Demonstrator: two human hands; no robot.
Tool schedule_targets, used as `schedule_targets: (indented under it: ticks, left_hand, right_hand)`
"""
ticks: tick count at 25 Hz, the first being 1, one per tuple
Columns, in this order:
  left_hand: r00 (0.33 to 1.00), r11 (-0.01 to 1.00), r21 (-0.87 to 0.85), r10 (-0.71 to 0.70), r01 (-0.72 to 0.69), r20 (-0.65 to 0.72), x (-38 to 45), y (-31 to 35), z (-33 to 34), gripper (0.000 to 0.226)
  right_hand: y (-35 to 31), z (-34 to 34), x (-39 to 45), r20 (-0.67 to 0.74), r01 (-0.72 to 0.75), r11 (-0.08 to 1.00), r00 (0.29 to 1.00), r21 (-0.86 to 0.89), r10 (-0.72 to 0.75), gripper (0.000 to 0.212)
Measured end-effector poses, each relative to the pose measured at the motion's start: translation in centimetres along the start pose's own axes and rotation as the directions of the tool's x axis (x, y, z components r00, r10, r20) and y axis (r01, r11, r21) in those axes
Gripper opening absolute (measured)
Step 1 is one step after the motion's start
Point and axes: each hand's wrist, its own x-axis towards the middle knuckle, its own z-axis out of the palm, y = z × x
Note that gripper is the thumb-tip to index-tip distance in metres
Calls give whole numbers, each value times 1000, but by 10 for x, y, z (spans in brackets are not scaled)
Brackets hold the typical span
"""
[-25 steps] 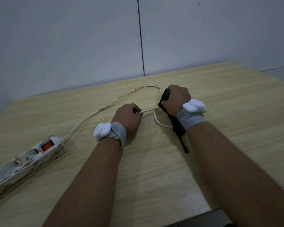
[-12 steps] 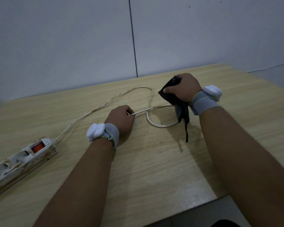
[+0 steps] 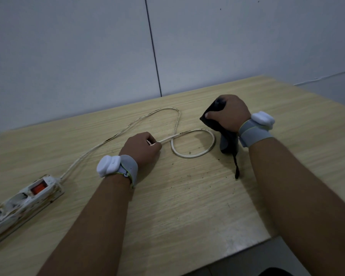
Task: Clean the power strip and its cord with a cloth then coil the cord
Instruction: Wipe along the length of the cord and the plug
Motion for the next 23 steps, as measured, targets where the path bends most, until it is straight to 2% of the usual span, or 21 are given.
schedule_targets:
  ticks: [4, 7, 11, 14, 18, 23]
  left_hand:
    - [1000, 997, 71, 1, -2, 13, 5, 12, 0, 19]
    - [999, 1000, 5, -6, 6, 54, 12, 22, 0, 19]
    - [998, 997, -77, -9, 4, -58, 12, 18, 12, 8]
    - [997, 992, -124, 0, -9, -73, 13, 13, 16, 11]
    - [995, 994, -108, 15, -25, -97, 17, 11, 18, 13]
    - [997, 989, -144, 10, -21, -82, 17, 9, 18, 11]
  right_hand:
    - [0, 12, -2, 9, 37, 997, 999, -64, -37, 27]
    - [-9, 25, -6, 27, 85, 995, 996, -55, -84, 25]
    - [-19, 42, -10, 61, 133, 991, 989, 31, -134, 22]
    - [-27, 54, -11, 108, 162, 985, 980, 53, -167, 23]
    - [-31, 67, -9, 158, 190, 977, 972, -97, -174, 29]
    - [-24, 60, 0, 139, 106, 956, 988, -275, -70, 25]
